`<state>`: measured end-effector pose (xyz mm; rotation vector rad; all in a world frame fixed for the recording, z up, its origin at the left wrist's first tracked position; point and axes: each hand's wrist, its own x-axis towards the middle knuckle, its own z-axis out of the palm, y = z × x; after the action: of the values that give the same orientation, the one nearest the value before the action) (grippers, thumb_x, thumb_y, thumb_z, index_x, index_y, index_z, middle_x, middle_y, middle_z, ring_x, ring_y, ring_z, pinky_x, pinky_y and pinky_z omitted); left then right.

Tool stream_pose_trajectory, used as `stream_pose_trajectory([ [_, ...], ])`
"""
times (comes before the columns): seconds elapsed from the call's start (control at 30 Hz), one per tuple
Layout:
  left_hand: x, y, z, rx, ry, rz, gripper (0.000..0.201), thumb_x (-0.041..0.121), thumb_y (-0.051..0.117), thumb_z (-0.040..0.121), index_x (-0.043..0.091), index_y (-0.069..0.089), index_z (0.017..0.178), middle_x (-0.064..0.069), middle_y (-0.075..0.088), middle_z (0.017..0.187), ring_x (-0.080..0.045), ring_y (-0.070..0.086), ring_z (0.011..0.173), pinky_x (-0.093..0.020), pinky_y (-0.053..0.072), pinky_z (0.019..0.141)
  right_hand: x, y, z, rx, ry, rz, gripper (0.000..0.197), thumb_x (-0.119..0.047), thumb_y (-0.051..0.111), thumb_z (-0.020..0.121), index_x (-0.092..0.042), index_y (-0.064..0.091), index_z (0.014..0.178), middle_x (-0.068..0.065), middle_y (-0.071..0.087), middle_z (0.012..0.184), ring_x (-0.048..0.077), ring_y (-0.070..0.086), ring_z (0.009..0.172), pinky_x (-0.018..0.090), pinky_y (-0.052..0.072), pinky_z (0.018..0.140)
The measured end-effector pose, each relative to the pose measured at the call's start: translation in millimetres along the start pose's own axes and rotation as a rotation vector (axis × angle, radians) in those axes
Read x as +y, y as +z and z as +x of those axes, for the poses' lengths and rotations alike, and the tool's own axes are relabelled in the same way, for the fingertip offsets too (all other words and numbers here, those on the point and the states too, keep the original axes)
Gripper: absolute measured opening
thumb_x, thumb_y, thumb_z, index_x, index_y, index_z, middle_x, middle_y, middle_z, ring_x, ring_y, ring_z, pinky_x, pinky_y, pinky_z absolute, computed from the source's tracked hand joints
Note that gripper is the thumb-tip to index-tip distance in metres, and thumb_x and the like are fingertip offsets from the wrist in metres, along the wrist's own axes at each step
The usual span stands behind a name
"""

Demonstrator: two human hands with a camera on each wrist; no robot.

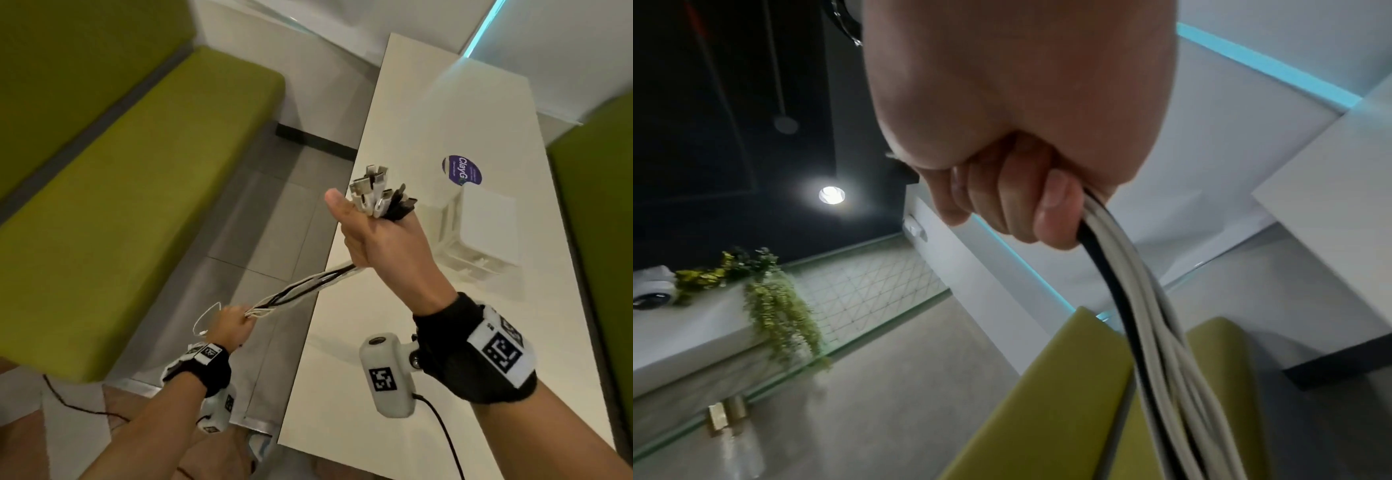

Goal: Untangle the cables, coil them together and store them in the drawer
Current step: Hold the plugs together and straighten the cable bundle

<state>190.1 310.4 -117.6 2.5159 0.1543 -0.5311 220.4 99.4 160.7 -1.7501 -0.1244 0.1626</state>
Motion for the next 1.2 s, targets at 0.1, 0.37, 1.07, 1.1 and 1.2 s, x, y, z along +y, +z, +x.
stream_pose_trajectory([
  [0.1, 19.5, 11.1, 12.5, -0.052, 0.029, 0.079, 0.026, 0.02, 0.047, 0.098, 0.007, 0.07, 0.101, -0.016, 0.071, 0.1, -0.035, 0.065, 0.098, -0.037, 0.045, 0.081, 17.4, -26.4, -0.5, 0.093, 0.086, -0.009, 0.05, -0.043, 0.067, 0.087, -0.027, 0.039, 0.049, -0.014, 0.027, 0.047, 0.012, 0.023, 0.045, 0.03, 0.021, 0.054],
  [0.37, 76.4, 54.8, 31.7, -0.25, 0.071, 0.134, 0.022, 0.008, 0.049, 0.092, -0.002, 0.067, 0.099, -0.023, 0.07, 0.1, -0.038, 0.065, 0.095, -0.036, 0.046, 0.08, 63.0, -111.2, -39.4, 0.236, 0.29, 0.173, 0.052, -0.027, 0.068, 0.089, -0.023, 0.026, 0.058, -0.006, 0.018, 0.05, 0.016, 0.012, 0.047, 0.034, 0.01, 0.051],
  [1.07, 149.9, -31.2, 7.8, -0.13, 0.097, 0.492, 0.073, -0.001, 0.052, 0.087, 0.022, 0.027, 0.151, -0.013, 0.041, 0.149, -0.031, 0.042, 0.134, -0.039, 0.038, 0.109, 135.1, -157.7, -75.7, 0.195, 0.15, 0.057, 0.055, -0.027, 0.063, 0.096, -0.035, 0.057, 0.042, -0.018, 0.038, 0.038, 0.003, 0.034, 0.037, 0.021, 0.025, 0.053],
  [1.1, 165.1, -34.8, -4.8, -0.071, 0.164, 0.434, 0.074, -0.002, 0.053, 0.085, 0.023, 0.029, 0.151, -0.012, 0.041, 0.149, -0.03, 0.041, 0.135, -0.039, 0.036, 0.11, 135.5, -159.2, -82.5, 0.201, 0.143, 0.063, 0.055, -0.027, 0.063, 0.096, -0.033, 0.056, 0.042, -0.018, 0.037, 0.038, 0.004, 0.032, 0.037, 0.023, 0.025, 0.053],
  [1.2, 218.0, -21.8, -53.1, -0.012, 0.378, 0.19, 0.073, 0.015, 0.069, 0.087, 0.027, 0.033, 0.149, 0.003, 0.045, 0.146, -0.015, 0.04, 0.134, -0.029, 0.033, 0.107, 139.4, -166.8, -103.0, 0.223, 0.143, 0.081, 0.05, -0.033, 0.064, 0.094, -0.025, 0.048, 0.047, -0.015, 0.031, 0.043, 0.007, 0.026, 0.041, 0.027, 0.025, 0.05],
])
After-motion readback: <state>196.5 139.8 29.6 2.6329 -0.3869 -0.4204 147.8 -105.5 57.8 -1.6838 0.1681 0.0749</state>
